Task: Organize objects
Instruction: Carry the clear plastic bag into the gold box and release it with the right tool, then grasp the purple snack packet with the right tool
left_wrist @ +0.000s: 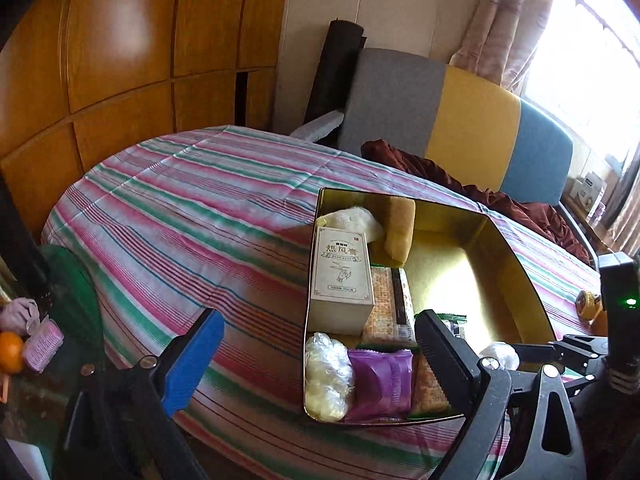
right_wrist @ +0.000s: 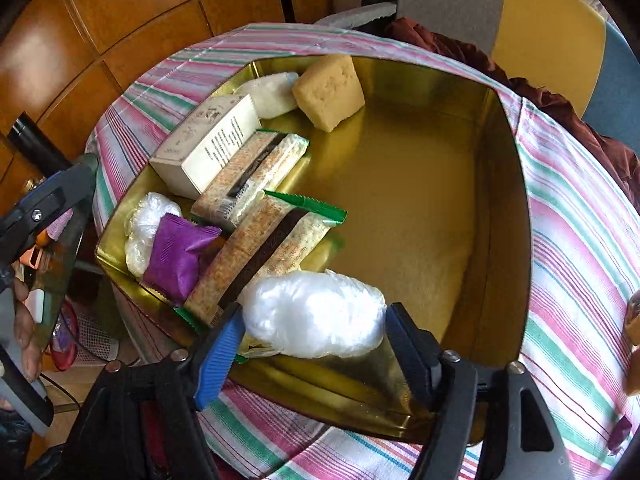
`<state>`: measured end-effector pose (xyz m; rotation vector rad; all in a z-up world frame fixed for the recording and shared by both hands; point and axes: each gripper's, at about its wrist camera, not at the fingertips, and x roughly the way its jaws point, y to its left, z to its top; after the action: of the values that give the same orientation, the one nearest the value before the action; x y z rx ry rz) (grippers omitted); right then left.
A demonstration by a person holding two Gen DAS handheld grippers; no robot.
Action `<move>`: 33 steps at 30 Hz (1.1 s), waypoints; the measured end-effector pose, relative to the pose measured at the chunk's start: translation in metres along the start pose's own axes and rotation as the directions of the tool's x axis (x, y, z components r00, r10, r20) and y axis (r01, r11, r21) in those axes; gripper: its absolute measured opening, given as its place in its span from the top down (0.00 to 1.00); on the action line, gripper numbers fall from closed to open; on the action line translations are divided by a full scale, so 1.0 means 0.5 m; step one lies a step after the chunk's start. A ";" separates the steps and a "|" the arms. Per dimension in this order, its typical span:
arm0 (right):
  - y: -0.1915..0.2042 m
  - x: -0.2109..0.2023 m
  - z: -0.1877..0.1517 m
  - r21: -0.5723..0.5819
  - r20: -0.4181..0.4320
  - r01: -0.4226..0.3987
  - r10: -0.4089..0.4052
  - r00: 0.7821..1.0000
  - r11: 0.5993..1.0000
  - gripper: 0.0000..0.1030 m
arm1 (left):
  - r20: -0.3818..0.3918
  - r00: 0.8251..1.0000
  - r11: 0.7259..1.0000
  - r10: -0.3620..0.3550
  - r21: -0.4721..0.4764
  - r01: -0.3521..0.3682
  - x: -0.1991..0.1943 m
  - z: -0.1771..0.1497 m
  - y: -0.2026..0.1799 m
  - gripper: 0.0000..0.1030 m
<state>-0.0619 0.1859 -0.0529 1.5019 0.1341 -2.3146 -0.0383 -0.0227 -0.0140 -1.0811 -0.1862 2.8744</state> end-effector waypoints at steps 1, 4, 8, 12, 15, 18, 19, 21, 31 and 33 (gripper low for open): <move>0.003 -0.005 0.000 -0.003 0.013 0.009 -0.009 1.000 1.000 0.23 | 0.000 1.000 1.000 0.001 0.004 -0.001 0.000 -0.001 -0.002 0.05; 0.013 -0.026 -0.001 -0.019 0.054 0.045 -0.044 0.998 0.999 0.21 | -0.010 1.000 1.000 -0.001 0.005 0.001 0.004 -0.001 -0.006 0.05; 0.022 -0.054 -0.006 -0.026 0.103 0.075 -0.072 0.992 0.997 0.21 | -0.014 1.000 1.000 -0.006 -0.001 0.006 0.002 -0.001 -0.010 0.05; 0.017 -0.087 -0.014 -0.007 0.164 0.123 -0.120 0.979 0.992 0.21 | -0.009 1.000 1.000 -0.015 0.022 0.015 -0.004 -0.002 -0.024 0.05; 0.002 -0.116 -0.026 0.012 0.197 0.168 -0.167 0.966 0.986 0.21 | -0.009 1.000 0.999 -0.027 0.045 0.028 -0.007 -0.003 -0.040 0.05; -0.017 -0.138 -0.038 0.034 0.212 0.203 -0.205 0.955 0.979 0.21 | -0.011 0.999 0.997 -0.047 0.067 0.048 -0.009 -0.005 -0.059 0.05; -0.025 -0.145 -0.043 0.042 0.214 0.214 -0.218 0.952 0.976 0.21 | -0.010 0.998 0.996 -0.054 0.075 0.054 -0.011 -0.005 -0.065 0.05; -0.044 -0.154 -0.053 0.066 0.215 0.239 -0.248 0.945 0.969 0.21 | -0.011 0.998 0.994 -0.065 0.091 0.066 -0.013 -0.004 -0.077 0.05; -0.254 -0.220 -0.133 0.316 0.133 0.323 -0.379 0.916 0.892 0.21 | -0.083 0.967 0.952 -0.240 0.173 0.252 -0.016 -0.004 -0.179 0.05; -0.321 -0.239 -0.158 0.400 0.092 0.354 -0.421 0.903 0.846 0.21 | -0.100 0.959 0.940 -0.265 0.194 0.280 -0.015 -0.007 -0.204 0.05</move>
<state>-0.0091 0.3874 0.0007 1.5420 -0.0650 -2.9271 -0.0286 0.0777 0.0020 -1.0286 -0.0283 2.5388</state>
